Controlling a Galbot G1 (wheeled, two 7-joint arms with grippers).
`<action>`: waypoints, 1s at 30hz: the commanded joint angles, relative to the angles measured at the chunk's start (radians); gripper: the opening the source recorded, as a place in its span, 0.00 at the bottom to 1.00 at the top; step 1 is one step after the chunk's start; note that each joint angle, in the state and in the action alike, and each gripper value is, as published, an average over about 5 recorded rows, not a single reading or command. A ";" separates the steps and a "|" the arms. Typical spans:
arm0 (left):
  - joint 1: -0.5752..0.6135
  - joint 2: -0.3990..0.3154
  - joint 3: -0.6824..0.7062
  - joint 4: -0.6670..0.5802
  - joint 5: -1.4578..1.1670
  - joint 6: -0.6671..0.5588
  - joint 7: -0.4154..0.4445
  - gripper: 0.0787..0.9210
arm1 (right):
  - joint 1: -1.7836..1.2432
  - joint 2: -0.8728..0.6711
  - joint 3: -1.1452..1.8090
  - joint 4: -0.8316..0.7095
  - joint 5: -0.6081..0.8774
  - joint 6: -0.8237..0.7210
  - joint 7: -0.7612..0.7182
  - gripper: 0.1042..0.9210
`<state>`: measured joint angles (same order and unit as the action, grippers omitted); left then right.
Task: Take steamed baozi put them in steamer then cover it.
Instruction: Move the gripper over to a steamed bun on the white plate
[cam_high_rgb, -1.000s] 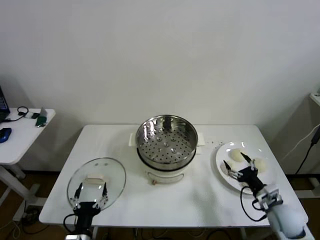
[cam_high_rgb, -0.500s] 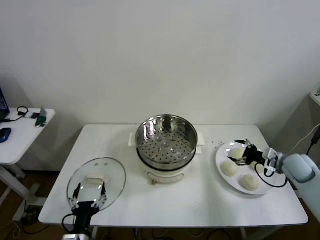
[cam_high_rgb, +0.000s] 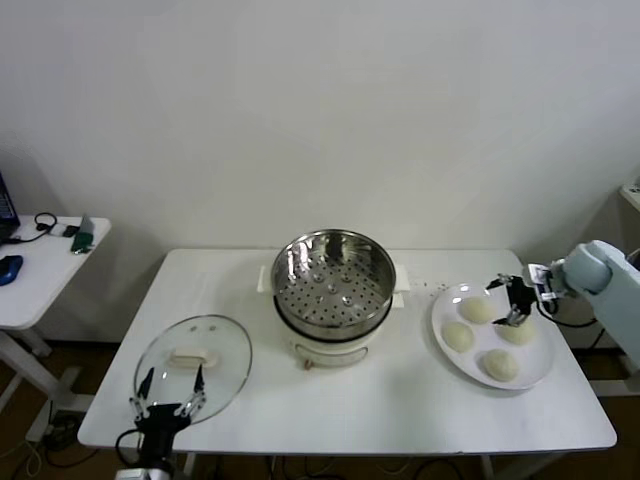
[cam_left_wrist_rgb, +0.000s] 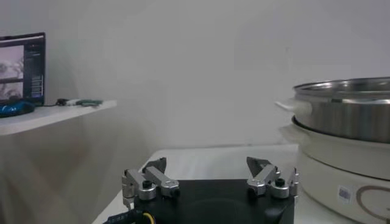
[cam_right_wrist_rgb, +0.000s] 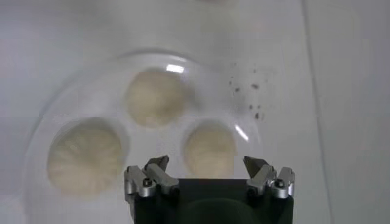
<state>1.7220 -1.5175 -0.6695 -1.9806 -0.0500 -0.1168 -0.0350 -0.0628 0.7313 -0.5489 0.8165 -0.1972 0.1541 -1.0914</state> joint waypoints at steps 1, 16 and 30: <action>-0.001 0.002 -0.002 0.001 -0.006 0.005 0.000 0.88 | 0.146 0.106 -0.137 -0.197 -0.095 0.040 -0.081 0.88; -0.028 0.015 -0.007 0.019 -0.006 0.018 -0.004 0.88 | 0.106 0.299 -0.001 -0.396 -0.251 0.088 -0.017 0.88; -0.018 0.025 -0.020 0.043 -0.018 0.009 -0.012 0.88 | 0.092 0.349 0.023 -0.440 -0.286 0.095 -0.010 0.88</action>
<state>1.7046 -1.4923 -0.6885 -1.9417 -0.0651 -0.1077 -0.0471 0.0230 1.0507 -0.5304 0.4079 -0.4636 0.2488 -1.1054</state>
